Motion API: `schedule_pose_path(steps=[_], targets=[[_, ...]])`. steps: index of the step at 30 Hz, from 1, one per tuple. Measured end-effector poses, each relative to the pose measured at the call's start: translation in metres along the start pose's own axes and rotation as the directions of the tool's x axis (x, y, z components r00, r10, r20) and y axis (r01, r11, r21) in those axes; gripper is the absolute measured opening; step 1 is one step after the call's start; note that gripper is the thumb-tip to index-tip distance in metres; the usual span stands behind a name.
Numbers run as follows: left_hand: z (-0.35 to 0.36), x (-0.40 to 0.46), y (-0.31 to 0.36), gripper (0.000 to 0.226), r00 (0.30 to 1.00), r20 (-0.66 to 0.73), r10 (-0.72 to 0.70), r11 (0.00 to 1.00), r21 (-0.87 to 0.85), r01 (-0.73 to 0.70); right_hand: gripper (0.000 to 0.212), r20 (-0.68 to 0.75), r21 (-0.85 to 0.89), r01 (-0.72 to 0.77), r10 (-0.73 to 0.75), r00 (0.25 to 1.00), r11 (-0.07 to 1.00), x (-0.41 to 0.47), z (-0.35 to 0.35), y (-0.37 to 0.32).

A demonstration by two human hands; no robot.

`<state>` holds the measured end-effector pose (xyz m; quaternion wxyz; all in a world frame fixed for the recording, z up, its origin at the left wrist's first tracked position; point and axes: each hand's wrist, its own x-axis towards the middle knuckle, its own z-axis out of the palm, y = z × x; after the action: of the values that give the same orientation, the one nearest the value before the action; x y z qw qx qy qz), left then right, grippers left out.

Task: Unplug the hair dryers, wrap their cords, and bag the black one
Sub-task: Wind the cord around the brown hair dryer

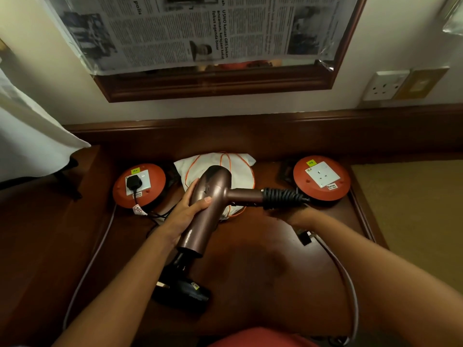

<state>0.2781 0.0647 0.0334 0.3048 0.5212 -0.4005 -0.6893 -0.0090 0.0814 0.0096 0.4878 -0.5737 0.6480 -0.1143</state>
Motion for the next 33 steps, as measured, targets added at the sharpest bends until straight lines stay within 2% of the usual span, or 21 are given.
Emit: schedule_pose_path(steps=[2,4,9,13,16,20,25,28,33], targets=[[-0.002,-0.003,0.001,0.083,0.999,0.027,-0.022,0.999,-0.025,0.022,0.015,0.056,-0.016,0.057,-0.056,0.997,0.998,0.002,-0.01,-0.009],[-0.005,-0.003,-0.001,0.087,0.999,0.036,-0.019,1.0,-0.015,0.02,0.004,0.126,-0.136,0.085,-0.068,0.99,0.987,0.006,-0.019,-0.017],[-0.011,-0.001,0.0,0.096,0.997,0.078,-0.012,0.982,0.19,-0.004,0.01,0.247,-0.295,0.17,-0.098,0.964,0.94,0.008,-0.036,-0.017],[-0.006,0.001,-0.006,0.093,0.991,0.135,-0.006,0.944,0.327,-0.039,0.013,0.339,-0.424,0.189,-0.038,0.94,0.886,0.007,-0.039,-0.021],[0.006,0.003,-0.017,0.088,0.986,0.163,0.039,0.907,0.409,-0.103,0.018,0.299,-0.533,0.163,0.005,0.954,0.83,0.008,-0.03,-0.019],[0.021,0.01,-0.044,0.09,0.98,0.119,0.157,0.856,0.479,-0.195,0.031,0.125,-0.667,0.084,0.0,0.992,0.74,0.008,-0.008,-0.005],[0.038,0.016,-0.083,0.094,0.972,0.082,0.218,0.857,0.46,-0.231,0.037,-0.045,-0.656,-0.054,0.033,0.998,0.753,0.005,0.023,0.024],[0.046,0.019,-0.104,0.095,0.978,0.051,0.201,0.872,0.445,-0.202,0.043,-0.045,-0.655,-0.065,0.047,0.998,0.753,-0.001,0.041,0.041],[0.047,0.027,-0.135,0.092,0.987,-0.006,0.162,0.878,0.458,-0.141,0.062,-0.029,-0.728,-0.036,0.021,0.999,0.685,-0.001,0.063,0.065]])
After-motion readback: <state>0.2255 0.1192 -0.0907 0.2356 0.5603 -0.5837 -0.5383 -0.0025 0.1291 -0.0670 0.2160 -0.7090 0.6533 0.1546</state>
